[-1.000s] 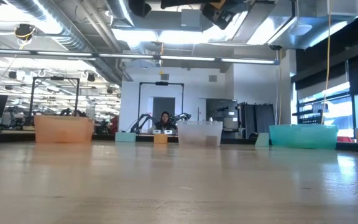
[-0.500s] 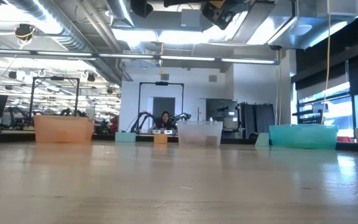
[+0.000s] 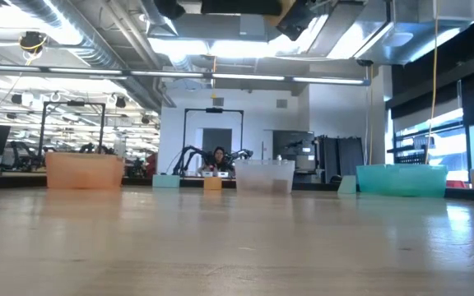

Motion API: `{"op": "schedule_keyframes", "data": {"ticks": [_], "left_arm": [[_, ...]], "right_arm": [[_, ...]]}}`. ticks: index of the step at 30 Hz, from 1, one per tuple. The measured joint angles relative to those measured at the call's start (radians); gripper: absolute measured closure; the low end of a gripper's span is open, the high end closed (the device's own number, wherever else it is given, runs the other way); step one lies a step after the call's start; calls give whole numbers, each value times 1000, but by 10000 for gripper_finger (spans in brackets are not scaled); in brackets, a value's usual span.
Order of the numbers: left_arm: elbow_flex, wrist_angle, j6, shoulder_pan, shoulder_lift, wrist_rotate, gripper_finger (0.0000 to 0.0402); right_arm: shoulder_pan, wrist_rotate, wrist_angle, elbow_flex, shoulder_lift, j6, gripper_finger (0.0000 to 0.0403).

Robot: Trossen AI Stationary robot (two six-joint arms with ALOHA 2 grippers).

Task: Sort & place blocks by color
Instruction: Put the orange block into the orange bin

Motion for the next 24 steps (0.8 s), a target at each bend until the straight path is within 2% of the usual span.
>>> {"op": "schedule_keyframes", "data": {"ticks": [4,7,9,13,18,21,24], "left_arm": [[0,-54,-50,-18,-20,-89,273],[-3,-142,-107,-34,-48,-215,273],[1,-174,-166,-38,-75,-269,273],[0,-340,-321,-49,-154,-376,273],[0,-582,-569,-38,-261,-550,273],[0,-744,-773,-1,-323,-584,273],[0,-899,-1013,67,-370,-608,273]], "right_arm": [[-11,26,-3,0,-5,-33,153],[-24,131,-9,0,-18,-38,151],[-38,225,-24,0,-31,-37,151],[-67,367,-27,0,-59,-36,151],[-91,540,-43,0,-86,20,150],[-100,638,-79,0,-91,47,151],[-105,674,-126,0,-91,88,153]]}}
